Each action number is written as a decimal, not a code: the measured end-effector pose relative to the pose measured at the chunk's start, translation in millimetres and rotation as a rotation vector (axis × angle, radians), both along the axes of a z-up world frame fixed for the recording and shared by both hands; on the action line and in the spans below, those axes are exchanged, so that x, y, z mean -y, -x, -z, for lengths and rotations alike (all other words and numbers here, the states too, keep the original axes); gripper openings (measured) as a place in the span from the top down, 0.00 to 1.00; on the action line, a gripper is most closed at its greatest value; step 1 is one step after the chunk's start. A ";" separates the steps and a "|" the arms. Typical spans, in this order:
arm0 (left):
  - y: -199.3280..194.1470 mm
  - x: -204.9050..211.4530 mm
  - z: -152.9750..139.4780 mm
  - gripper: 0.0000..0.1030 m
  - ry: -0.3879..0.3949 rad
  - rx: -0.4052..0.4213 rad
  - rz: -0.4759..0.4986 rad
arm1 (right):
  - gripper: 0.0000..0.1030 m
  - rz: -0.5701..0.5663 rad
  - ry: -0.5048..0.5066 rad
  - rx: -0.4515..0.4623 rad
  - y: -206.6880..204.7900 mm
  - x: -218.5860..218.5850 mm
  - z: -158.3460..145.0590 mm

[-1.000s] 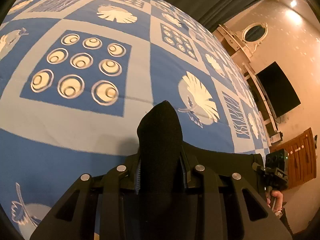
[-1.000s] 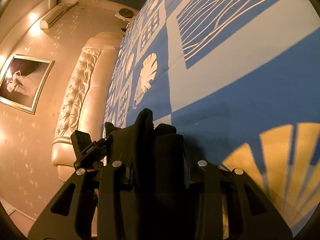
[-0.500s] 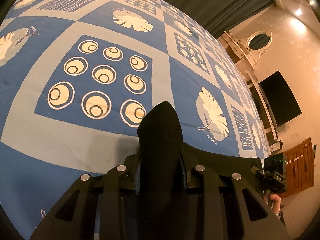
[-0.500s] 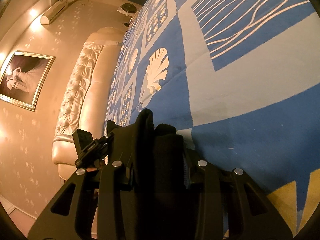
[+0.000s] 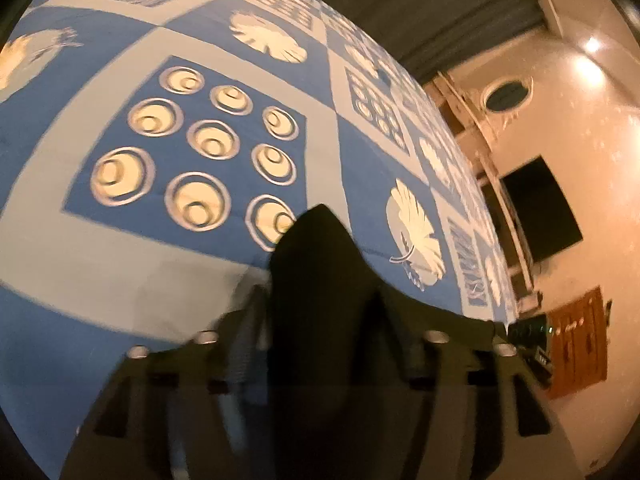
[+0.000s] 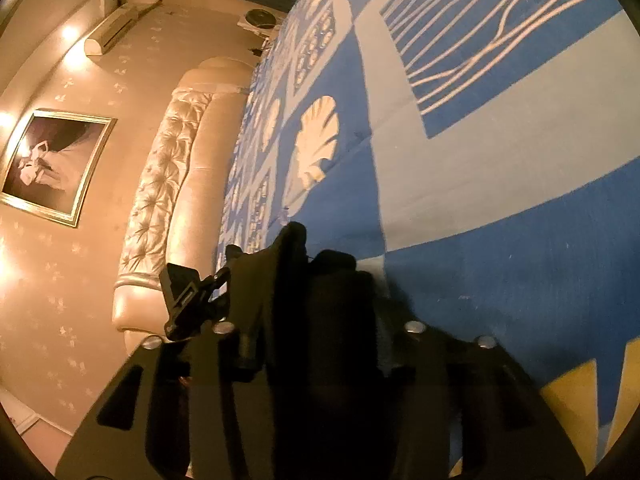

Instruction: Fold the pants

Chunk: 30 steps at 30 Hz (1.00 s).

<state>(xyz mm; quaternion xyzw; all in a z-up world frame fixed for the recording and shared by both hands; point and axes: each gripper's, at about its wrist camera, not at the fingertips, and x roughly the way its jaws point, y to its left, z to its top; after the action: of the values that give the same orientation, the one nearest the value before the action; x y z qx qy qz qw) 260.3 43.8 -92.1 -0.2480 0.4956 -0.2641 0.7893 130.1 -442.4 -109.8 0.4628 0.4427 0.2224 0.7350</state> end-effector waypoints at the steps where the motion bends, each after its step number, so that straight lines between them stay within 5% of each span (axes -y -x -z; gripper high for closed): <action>1: 5.5 -5.4 -1.4 0.36 0.012 -0.004 -0.009 | 0.42 0.005 -0.002 0.005 4.0 1.4 -3.2; 5: 37.7 -29.6 -1.8 0.30 0.054 -0.035 -0.047 | 0.31 0.030 0.023 0.000 32.8 15.7 -13.1; 15: 133.9 -51.1 -1.5 0.28 0.055 -0.084 -0.024 | 0.28 0.036 0.035 -0.075 105.1 18.8 -8.2; 30: 155.5 -29.1 4.1 0.24 0.156 -0.117 -0.048 | 0.10 0.023 0.036 -0.069 98.4 -45.2 -8.6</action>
<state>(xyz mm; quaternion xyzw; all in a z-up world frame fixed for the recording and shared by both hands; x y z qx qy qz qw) 104.7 72.9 -96.2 -0.3354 0.5129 -0.2680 0.7434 31.6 -397.2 -101.2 0.4618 0.4664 0.1899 0.7302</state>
